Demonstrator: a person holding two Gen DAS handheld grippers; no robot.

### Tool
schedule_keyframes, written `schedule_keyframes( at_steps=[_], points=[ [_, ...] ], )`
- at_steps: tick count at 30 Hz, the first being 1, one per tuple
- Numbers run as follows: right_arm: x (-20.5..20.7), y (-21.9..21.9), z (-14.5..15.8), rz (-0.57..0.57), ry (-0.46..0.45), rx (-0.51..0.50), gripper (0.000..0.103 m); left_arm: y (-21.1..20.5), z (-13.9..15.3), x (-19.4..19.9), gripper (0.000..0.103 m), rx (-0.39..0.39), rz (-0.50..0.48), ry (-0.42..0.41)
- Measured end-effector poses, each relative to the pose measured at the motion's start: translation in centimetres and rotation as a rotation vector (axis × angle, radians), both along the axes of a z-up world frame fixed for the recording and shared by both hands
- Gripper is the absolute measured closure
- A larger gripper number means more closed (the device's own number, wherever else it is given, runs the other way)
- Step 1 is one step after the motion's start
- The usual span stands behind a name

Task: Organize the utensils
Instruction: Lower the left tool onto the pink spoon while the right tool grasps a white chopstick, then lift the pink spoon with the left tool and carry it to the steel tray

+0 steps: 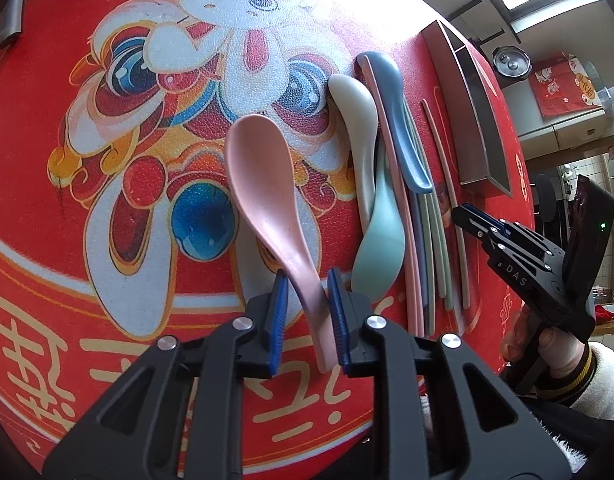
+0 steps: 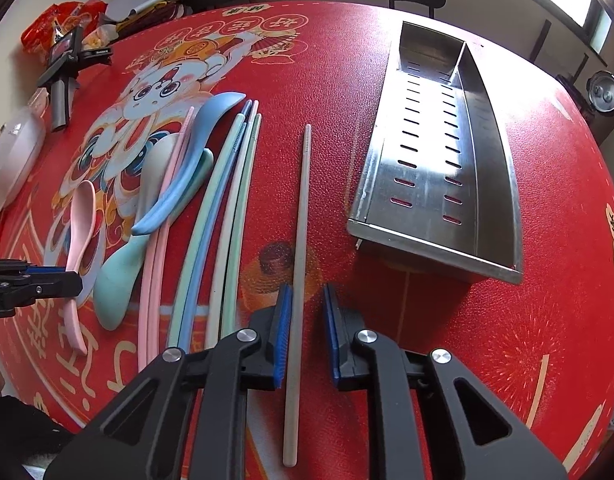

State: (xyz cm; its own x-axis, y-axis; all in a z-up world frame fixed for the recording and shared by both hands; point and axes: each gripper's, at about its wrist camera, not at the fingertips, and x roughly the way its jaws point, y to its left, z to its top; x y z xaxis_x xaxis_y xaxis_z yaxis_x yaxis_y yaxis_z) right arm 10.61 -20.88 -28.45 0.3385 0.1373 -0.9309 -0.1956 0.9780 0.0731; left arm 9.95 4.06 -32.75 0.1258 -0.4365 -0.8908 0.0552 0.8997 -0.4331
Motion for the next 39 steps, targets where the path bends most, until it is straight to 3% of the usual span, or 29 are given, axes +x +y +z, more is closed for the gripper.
schedule_keyframes(
  at_steps=[3, 7, 10, 17, 21, 28, 39],
  points=[
    [-0.1, 0.2, 0.0, 0.006, 0.009, 0.014, 0.096, -0.2, 0.2, 0.0, 0.092, 0.028, -0.002, -0.011],
    [-0.3, 0.3, -0.1, 0.01, 0.019, 0.041, 0.097, -0.1, 0.6, 0.2, 0.092, 0.03, -0.006, -0.033],
    [-0.4, 0.5, -0.1, 0.011, 0.022, 0.043, 0.097, -0.2, 0.5, 0.2, 0.092, 0.094, -0.019, -0.034],
    [-0.9, 0.6, -0.1, -0.004, 0.024, 0.029, 0.097, 1.0, 0.3, 0.1, 0.092, 0.131, 0.013, -0.045],
    [-1.4, 0.6, 0.0, -0.011, 0.022, 0.017, 0.097, 1.7, 0.0, -0.2, 0.09, 0.1, 0.039, -0.054],
    [-1.6, 0.8, -0.1, -0.001, 0.012, 0.0, 0.097, 1.2, 0.1, -0.4, 0.09, 0.112, 0.018, -0.086],
    [-1.5, 0.2, -0.1, -0.019, 0.024, 0.044, 0.097, 2.2, 0.0, -0.7, 0.09, 0.067, 0.039, -0.092]
  ],
)
